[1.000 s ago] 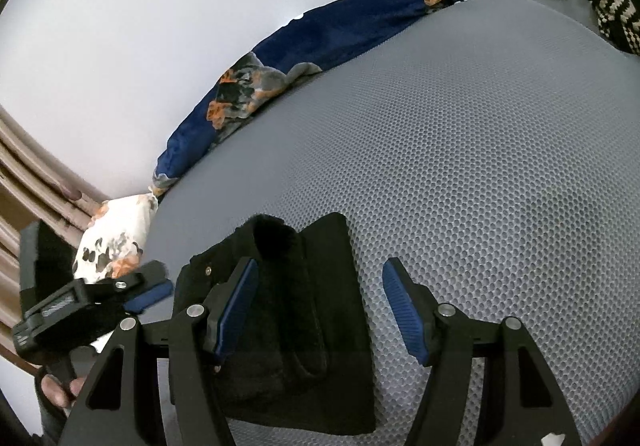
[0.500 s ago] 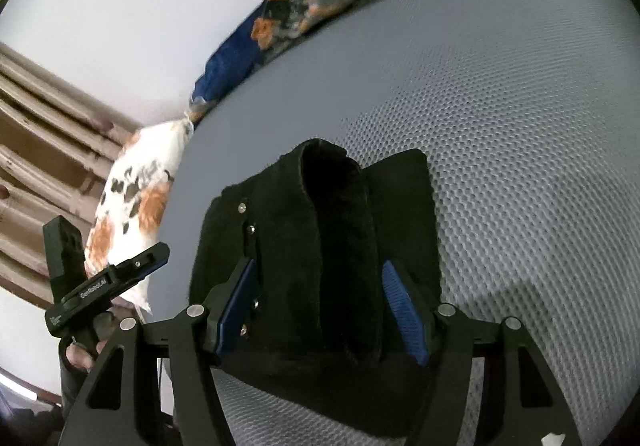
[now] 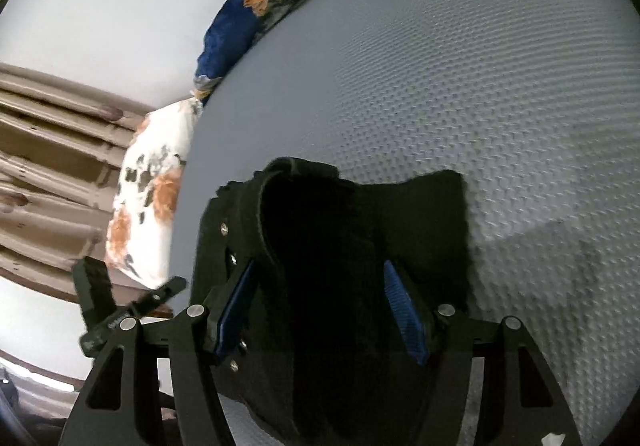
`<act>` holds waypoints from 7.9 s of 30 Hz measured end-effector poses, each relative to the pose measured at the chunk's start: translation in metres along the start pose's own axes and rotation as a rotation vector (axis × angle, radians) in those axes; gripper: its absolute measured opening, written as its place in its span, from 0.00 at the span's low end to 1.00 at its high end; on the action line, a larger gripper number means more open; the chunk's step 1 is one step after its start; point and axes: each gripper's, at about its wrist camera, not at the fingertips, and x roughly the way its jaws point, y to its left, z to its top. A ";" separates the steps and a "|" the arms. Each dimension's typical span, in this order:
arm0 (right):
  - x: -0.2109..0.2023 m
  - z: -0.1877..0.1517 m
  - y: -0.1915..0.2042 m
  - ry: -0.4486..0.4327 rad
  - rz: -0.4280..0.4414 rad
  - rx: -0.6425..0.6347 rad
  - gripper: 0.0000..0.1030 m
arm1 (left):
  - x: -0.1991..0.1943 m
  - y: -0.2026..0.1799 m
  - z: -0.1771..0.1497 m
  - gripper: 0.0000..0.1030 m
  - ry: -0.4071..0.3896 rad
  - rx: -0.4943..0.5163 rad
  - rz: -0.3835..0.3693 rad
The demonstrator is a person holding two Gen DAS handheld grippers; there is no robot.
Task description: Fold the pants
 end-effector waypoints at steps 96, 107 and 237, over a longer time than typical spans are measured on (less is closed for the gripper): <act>-0.026 -0.049 -0.037 -0.081 0.060 0.123 0.50 | 0.054 -0.036 -0.001 0.67 0.167 0.132 -0.439; -0.030 -0.044 0.000 -0.154 0.005 0.121 0.22 | 0.042 -0.054 0.002 0.18 0.063 0.182 -0.423; -0.005 -0.126 0.159 -0.429 -0.652 -0.375 0.97 | -0.046 -0.057 -0.056 0.74 -0.235 0.211 0.236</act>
